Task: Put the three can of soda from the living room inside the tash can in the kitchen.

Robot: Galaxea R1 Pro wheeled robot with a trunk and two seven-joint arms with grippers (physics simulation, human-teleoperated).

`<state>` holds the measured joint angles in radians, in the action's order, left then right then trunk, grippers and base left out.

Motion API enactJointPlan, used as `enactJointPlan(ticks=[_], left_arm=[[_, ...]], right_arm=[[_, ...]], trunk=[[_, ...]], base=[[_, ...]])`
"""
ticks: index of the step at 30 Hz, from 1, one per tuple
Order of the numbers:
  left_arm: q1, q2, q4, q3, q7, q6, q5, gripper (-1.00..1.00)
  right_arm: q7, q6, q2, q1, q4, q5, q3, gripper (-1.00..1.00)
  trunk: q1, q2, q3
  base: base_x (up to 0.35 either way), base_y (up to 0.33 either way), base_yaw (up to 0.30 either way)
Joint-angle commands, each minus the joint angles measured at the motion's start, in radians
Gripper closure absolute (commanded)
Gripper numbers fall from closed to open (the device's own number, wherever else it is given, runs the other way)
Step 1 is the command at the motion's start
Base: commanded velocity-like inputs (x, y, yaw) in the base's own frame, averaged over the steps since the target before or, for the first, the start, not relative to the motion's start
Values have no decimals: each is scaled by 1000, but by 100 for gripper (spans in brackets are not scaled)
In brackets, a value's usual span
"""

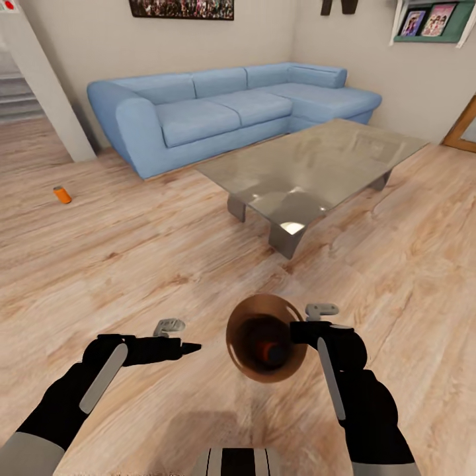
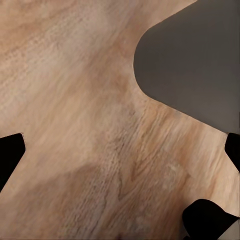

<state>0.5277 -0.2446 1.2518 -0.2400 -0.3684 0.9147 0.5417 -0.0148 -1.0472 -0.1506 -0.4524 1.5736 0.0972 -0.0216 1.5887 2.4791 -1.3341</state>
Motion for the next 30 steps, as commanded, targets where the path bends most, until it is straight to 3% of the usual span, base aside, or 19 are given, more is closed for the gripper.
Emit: enactJointPlan(ticks=[1, 7, 30], left_arm=[[0, 1, -1, 1, -2, -1, 1, -100], [0, 15, 0, 4, -4, -2, 3, -100], [0, 18, 30, 5, -5, -3, 3, -100]], right_arm=[[3, 0, 0, 0, 0, -22, 2, 100], [4, 0, 0, 0, 0, -22, 9, 100], [7, 0, 2, 0, 0, -26, 9, 100]], trunk=[[0, 0, 1], [0, 0, 6], [0, 0, 24]], base=[[0, 0, 236], [0, 0, 237], [0, 0, 242]])
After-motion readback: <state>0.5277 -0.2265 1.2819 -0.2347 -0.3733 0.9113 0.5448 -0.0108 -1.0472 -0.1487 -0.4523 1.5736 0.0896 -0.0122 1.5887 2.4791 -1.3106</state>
